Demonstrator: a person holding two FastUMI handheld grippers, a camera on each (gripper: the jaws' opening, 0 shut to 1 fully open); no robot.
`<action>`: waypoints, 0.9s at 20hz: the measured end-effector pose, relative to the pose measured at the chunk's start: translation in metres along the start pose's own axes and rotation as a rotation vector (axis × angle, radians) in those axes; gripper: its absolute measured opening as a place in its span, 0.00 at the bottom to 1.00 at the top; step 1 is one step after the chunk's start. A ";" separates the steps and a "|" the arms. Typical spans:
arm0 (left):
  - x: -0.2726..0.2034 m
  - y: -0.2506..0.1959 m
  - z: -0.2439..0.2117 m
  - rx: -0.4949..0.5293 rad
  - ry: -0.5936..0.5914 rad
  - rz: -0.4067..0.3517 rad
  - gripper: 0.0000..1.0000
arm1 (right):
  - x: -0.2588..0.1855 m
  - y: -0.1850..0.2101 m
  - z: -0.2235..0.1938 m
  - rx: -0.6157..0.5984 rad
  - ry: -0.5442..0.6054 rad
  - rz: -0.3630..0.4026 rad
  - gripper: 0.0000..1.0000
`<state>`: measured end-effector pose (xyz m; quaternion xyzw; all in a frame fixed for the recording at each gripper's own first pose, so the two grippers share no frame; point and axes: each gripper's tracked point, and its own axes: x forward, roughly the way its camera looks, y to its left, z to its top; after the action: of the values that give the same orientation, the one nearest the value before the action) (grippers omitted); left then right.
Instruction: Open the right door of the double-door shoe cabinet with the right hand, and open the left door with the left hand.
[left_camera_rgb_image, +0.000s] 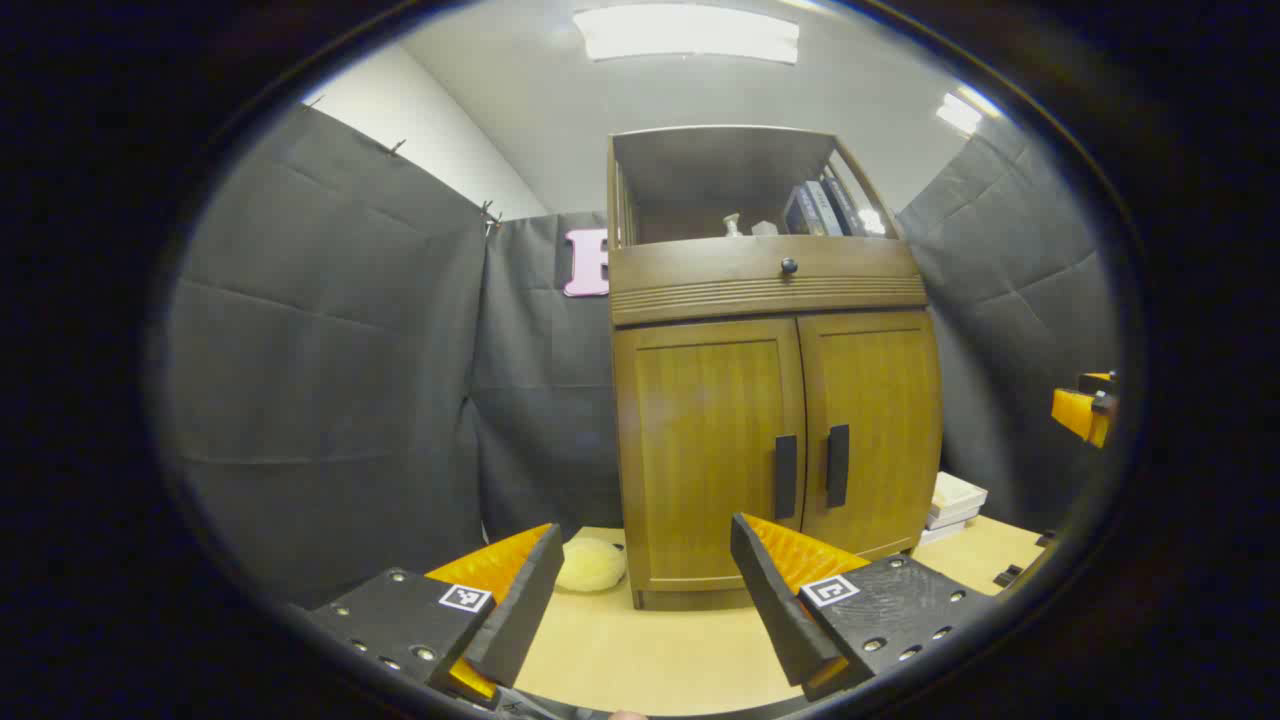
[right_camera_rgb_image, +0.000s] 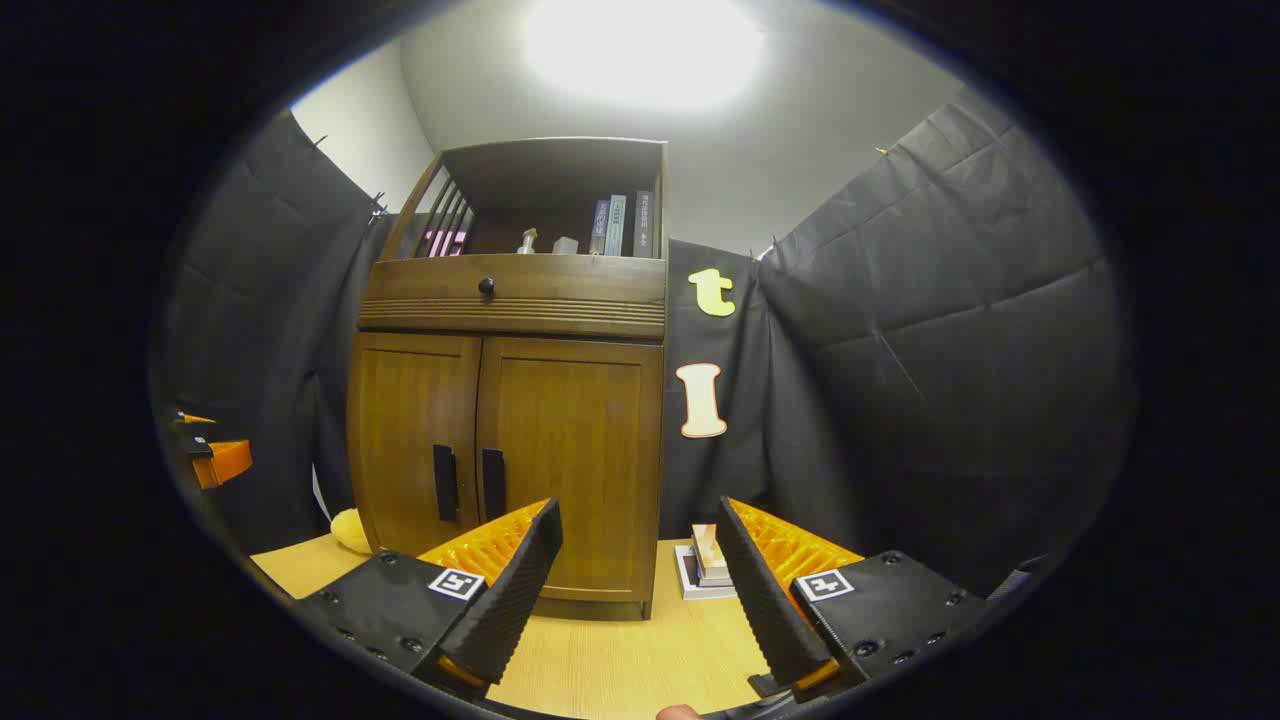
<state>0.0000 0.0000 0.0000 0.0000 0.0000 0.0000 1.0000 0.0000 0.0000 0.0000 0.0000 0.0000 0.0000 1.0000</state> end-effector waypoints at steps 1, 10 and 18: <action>-0.001 -0.002 0.002 0.003 -0.004 -0.004 0.96 | 0.000 0.000 0.000 0.004 0.002 -0.001 0.96; -0.004 -0.004 0.014 0.029 -0.024 -0.008 1.00 | 0.001 0.007 -0.007 0.027 0.032 0.000 0.97; -0.004 -0.003 0.014 0.023 -0.012 0.000 1.00 | 0.000 0.013 -0.003 0.028 0.029 0.016 0.97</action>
<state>-0.0043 -0.0027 0.0144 0.0117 -0.0061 -0.0001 0.9999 0.0001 0.0125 -0.0029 0.0141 0.0147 0.0079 0.9998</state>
